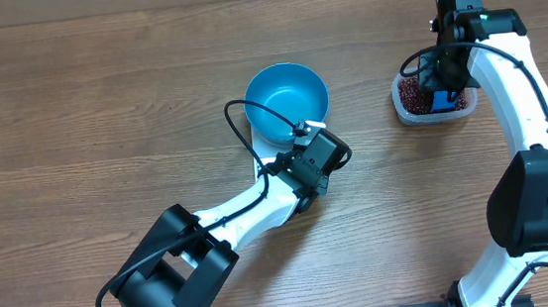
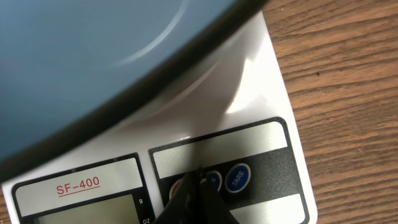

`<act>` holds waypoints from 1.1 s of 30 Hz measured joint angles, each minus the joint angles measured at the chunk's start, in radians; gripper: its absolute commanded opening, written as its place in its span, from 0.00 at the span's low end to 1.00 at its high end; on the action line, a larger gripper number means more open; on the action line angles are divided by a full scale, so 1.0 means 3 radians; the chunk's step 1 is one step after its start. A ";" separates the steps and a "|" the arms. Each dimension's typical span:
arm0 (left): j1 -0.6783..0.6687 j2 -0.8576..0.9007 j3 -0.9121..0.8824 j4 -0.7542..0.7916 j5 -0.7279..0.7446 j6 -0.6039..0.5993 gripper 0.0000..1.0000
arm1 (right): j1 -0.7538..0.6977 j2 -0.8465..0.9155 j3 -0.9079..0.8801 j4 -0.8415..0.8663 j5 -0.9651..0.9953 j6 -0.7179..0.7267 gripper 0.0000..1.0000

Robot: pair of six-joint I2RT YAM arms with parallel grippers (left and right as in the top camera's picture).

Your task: Scoop item into bowl and weigh 150g on scale

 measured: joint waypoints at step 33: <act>0.0003 0.0020 0.0000 -0.0014 -0.0037 0.0000 0.04 | 0.0000 0.0000 -0.0003 0.0003 -0.0001 0.0000 0.05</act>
